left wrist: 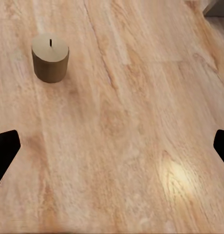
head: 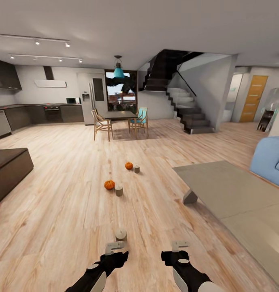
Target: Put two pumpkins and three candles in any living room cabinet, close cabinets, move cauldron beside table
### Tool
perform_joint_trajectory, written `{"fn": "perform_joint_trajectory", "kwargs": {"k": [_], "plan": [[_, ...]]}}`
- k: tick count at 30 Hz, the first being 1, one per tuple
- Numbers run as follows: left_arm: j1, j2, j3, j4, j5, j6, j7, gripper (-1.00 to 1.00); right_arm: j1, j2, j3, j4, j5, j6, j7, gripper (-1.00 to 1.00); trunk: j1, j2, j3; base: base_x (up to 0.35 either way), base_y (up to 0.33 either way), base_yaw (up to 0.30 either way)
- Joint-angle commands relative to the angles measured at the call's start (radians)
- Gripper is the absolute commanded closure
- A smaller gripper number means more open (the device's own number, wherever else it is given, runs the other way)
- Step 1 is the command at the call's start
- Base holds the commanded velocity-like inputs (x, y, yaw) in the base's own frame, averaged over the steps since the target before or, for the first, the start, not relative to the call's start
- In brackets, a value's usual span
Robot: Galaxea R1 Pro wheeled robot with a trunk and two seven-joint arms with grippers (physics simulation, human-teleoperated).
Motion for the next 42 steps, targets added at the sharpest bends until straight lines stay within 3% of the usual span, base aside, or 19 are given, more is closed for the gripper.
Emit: {"fn": "perform_joint_trajectory", "kwargs": {"k": [1, 18, 42], "plan": [[-0.001, 0.0, -0.002, -0.001, 0.008, 0.004, -0.001, -1.0, 0.0, 0.0, 0.006, 0.0, 0.001, 0.0, -0.006, -1.0, 0.0, 0.0, -0.001, 0.0, 0.0, 0.289], [0.0, 0.0, 0.0, -0.001, 0.009, 0.004, -0.001, -1.0, 0.0, 0.001, 0.007, 0.0, 0.001, 0.003, -0.007, -1.0, 0.0, 0.0, -0.002, 0.0, 0.0, 0.283], [-0.001, 0.0, 0.017, 0.0, 0.008, 0.004, -0.001, -1.0, 0.001, 0.001, 0.007, -0.001, 0.001, -0.001, -0.007, -1.0, 0.0, 0.0, -0.026, 0.0, 0.0, 0.213]]}}
